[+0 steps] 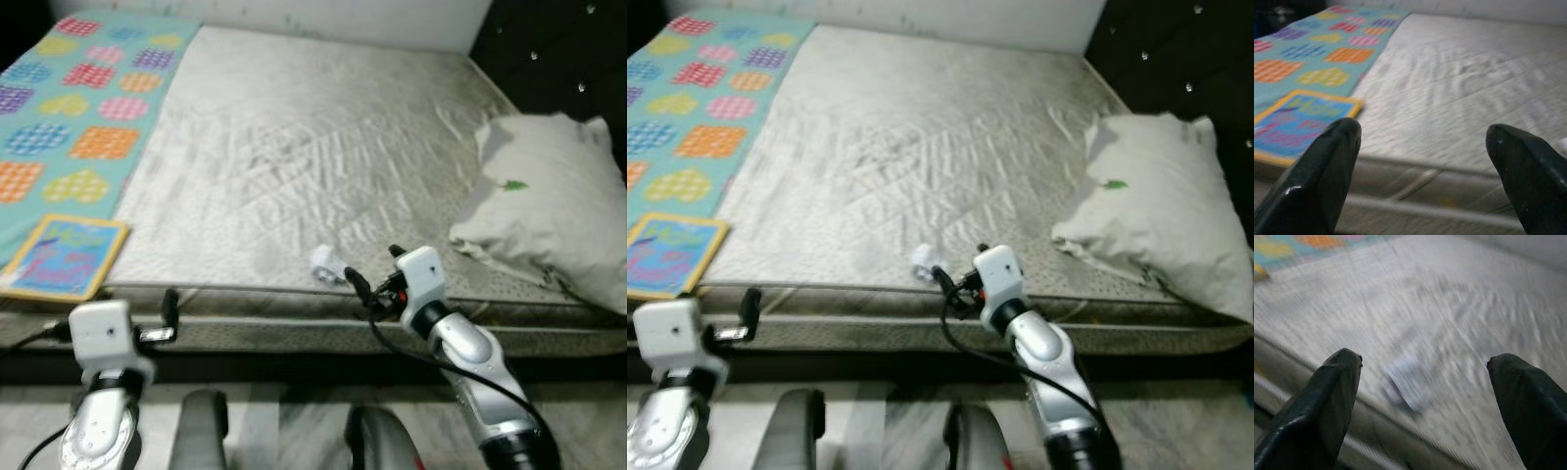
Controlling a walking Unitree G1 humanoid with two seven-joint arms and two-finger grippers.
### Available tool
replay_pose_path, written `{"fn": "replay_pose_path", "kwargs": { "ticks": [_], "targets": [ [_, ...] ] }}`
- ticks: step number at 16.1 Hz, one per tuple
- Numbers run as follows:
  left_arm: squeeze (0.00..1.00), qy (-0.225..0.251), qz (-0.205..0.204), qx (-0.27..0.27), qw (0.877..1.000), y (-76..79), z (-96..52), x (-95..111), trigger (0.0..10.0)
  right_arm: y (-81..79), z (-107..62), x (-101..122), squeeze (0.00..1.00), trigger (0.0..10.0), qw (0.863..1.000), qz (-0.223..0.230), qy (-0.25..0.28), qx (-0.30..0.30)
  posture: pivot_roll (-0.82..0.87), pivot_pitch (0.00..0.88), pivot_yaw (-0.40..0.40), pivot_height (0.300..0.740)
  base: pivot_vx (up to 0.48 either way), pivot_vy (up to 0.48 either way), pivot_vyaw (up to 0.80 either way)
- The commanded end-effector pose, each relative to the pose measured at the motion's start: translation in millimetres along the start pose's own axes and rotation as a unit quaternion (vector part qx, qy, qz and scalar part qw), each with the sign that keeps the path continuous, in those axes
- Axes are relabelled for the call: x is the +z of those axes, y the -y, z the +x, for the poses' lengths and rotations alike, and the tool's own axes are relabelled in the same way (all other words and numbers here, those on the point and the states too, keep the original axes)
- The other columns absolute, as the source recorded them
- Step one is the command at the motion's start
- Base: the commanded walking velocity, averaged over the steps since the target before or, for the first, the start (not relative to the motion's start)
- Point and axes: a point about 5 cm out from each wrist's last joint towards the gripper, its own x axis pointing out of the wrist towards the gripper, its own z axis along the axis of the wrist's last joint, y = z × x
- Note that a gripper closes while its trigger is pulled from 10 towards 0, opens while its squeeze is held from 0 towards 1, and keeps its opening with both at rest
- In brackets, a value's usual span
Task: Clean up the room
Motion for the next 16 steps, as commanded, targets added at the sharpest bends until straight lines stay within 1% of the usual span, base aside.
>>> {"fn": "replay_pose_path", "kwargs": {
  "ticks": [1,2,5,11,13,15,16],
  "targets": [
    [0.00,-0.009,-0.001,-0.010,1.000,3.3,-1.9,-1.6,10.0,4.3,-2.1,-4.0,0.00,10.0,1.000,0.003,-0.010,-0.003,0.03,0.100,-0.135,0.562,0.270,0.000,0.00],
    [0.00,-0.011,-0.001,-0.012,1.000,3.1,-2.0,-1.6,10.0,4.5,-1.6,-4.6,0.00,10.0,1.000,0.003,-0.012,-0.003,0.03,0.104,-0.133,0.562,0.262,0.000,0.00],
    [0.00,-0.020,0.004,-0.015,1.000,4.3,-1.2,-3.2,10.0,4.3,-1.4,-5.8,0.00,10.0,1.000,0.008,-0.015,-0.004,0.03,0.109,-0.130,0.562,0.000,0.000,0.00],
    [0.00,-0.026,-0.001,-0.014,1.000,3.7,-2.1,-3.0,10.0,4.4,-2.1,-6.2,0.00,10.0,1.000,0.012,-0.017,-0.004,0.03,0.122,-0.130,0.562,0.000,0.000,0.00],
    [0.00,-0.027,-0.001,-0.013,1.000,4.2,-3.1,-2.7,10.0,3.9,-2.8,-6.7,0.00,10.0,1.000,0.013,-0.018,0.000,0.03,0.128,-0.131,0.547,0.000,0.000,0.00],
    [0.00,-0.029,-0.005,-0.009,1.000,4.1,-4.6,-2.5,10.0,3.1,-4.0,-6.7,0.00,10.0,1.000,0.015,-0.019,0.004,0.02,0.139,-0.129,0.522,0.000,0.000,0.00],
    [0.00,-0.030,-0.008,-0.010,0.999,5.9,-3.4,-2.0,10.0,2.1,-4.0,-5.8,0.00,10.0,1.000,0.003,-0.021,0.017,0.01,0.148,-0.123,0.517,0.000,0.000,0.00]
  ]
}}
